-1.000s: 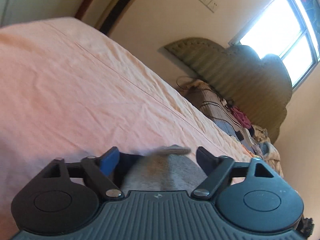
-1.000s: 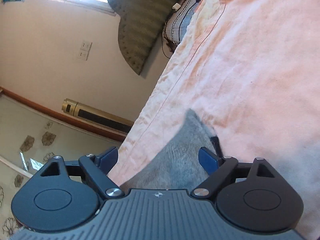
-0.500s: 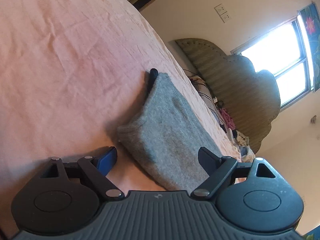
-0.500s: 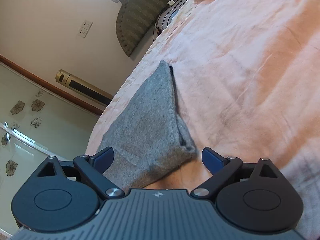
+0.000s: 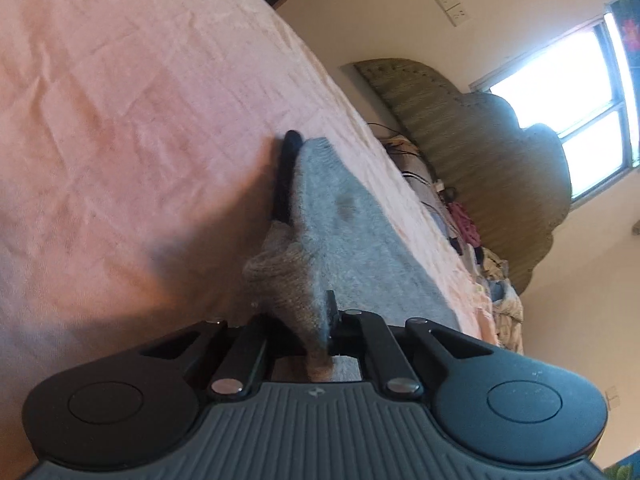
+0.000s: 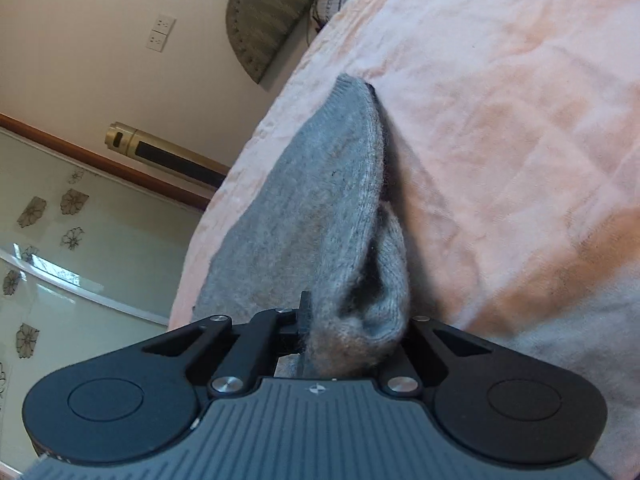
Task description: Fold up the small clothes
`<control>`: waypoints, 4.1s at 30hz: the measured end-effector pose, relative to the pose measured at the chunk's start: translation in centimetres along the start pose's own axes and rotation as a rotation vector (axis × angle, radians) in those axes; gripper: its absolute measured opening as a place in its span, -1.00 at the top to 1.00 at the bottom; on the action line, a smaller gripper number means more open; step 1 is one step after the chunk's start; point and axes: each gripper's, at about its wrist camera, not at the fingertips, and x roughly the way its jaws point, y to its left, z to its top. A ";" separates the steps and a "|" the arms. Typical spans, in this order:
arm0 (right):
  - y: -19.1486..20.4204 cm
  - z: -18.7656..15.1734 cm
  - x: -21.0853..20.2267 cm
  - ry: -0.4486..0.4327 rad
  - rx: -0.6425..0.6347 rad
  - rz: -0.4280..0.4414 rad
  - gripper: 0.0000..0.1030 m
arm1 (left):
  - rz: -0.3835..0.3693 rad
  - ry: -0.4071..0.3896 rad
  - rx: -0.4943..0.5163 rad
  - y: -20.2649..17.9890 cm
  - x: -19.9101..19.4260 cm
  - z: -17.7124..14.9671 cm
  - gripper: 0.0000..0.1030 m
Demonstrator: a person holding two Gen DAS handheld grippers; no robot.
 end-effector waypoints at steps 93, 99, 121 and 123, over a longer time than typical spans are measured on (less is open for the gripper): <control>3.8 -9.9 -3.9 -0.036 -0.816 -0.526 -0.80 | 0.315 -0.038 0.503 -1.2 -9.8 -4.8 0.89; 4.1 -9.6 -3.6 -0.018 -0.816 -0.534 -0.99 | 0.351 -0.043 0.431 1.0 -11.0 -5.4 0.73; 10.0 -10.8 0.8 0.030 -0.908 -0.517 -0.98 | 0.299 0.011 0.874 -4.7 -2.5 -11.3 -0.60; 12.1 -10.0 0.6 -0.015 -0.885 -0.421 -1.00 | 0.298 0.010 0.869 -4.8 -2.4 -11.2 -0.60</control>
